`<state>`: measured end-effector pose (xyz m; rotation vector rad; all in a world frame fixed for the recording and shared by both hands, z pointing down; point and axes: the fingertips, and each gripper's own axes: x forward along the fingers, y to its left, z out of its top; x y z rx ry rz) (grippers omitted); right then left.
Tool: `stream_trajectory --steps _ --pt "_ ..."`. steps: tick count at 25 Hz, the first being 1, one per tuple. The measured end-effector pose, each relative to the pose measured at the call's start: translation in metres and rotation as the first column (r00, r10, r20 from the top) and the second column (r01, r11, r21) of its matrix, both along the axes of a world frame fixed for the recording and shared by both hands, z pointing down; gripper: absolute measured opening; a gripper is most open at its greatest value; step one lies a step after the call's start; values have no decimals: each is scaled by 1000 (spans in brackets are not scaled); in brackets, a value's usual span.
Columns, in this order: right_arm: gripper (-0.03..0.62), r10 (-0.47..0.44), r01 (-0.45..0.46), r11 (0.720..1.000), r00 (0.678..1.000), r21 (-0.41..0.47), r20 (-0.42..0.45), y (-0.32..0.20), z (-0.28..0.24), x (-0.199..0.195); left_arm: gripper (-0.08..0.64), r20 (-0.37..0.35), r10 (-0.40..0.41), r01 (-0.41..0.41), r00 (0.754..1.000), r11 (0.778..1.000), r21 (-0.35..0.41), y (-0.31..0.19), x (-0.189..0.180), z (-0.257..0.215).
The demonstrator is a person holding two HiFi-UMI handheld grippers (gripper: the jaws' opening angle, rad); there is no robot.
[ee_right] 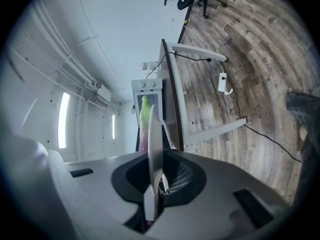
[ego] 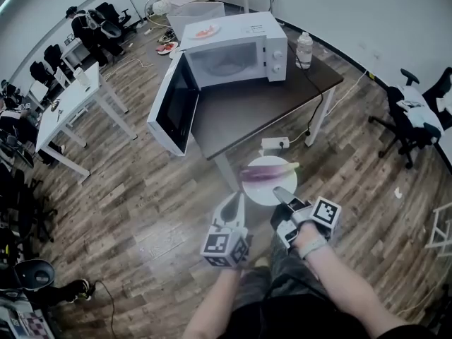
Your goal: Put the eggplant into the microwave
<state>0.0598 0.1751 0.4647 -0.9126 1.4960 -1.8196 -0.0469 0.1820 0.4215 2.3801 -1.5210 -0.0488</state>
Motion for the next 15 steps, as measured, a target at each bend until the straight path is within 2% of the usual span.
stream_trajectory --steps 9,15 --pt "26 -38 38 999 999 -9 0 -52 6 -3 0 -4 -26 26 1000 1000 -12 -53 0 5" --pt "26 -72 72 997 997 26 -21 -93 0 0 0 21 -25 25 999 1000 3 -90 5 5"
